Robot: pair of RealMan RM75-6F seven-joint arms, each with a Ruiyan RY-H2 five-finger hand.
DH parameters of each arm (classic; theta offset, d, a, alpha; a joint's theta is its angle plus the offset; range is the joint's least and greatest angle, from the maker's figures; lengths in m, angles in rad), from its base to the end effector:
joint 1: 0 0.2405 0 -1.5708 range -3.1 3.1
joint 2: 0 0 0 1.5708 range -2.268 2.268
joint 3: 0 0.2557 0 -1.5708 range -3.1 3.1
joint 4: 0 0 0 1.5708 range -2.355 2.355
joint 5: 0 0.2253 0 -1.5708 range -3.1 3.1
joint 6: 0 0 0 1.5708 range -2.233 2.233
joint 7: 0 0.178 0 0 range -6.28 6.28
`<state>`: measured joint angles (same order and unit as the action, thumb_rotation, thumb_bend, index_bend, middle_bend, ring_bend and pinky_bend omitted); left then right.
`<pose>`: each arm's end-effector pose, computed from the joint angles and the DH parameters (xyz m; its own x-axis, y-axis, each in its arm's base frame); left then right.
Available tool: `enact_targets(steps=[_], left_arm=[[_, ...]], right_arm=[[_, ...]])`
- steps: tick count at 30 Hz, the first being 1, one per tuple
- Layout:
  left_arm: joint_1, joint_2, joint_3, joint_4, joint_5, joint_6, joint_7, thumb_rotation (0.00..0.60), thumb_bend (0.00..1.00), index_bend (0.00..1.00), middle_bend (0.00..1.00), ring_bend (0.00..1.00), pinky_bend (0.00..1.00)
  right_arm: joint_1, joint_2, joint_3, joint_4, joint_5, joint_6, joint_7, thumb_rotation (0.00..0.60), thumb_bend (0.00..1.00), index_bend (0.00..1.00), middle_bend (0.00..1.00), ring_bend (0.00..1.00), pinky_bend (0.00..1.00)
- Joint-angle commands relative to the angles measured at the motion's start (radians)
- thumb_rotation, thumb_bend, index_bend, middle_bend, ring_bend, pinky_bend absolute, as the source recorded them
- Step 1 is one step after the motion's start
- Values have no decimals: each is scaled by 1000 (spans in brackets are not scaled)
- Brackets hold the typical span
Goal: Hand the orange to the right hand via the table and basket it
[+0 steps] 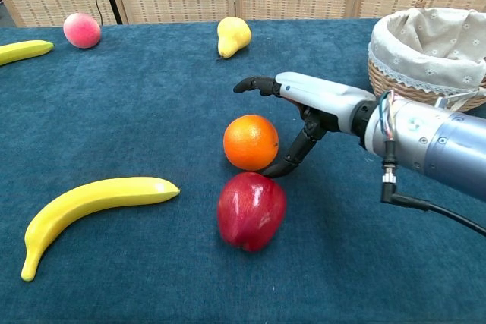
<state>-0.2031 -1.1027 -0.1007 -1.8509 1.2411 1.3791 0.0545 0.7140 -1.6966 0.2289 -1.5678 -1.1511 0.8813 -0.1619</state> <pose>-0.2789 0.2526 0.1278 0.1970 0.0638 0.9783 0.9745 0.0961 -0.2026 -0.0756 -0.3287 -0.0974 0.1305 -0.4817 0.8666 -0.9276 -0.3680 -0.0648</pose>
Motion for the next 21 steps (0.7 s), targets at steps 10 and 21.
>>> enact_targets(steps=[10, 21], left_arm=[[6, 1, -10, 10, -18, -8, -1, 600, 66, 0, 0, 0, 0], [14, 12, -25, 16, -39, -9, -14, 600, 67, 0, 0, 0, 0]], right_arm=[[41, -67, 14, 72, 51, -5, -12, 600, 0, 84, 27, 0, 0], [48, -128, 15, 148, -22, -3, 133, 600, 0, 297, 214, 183, 211]])
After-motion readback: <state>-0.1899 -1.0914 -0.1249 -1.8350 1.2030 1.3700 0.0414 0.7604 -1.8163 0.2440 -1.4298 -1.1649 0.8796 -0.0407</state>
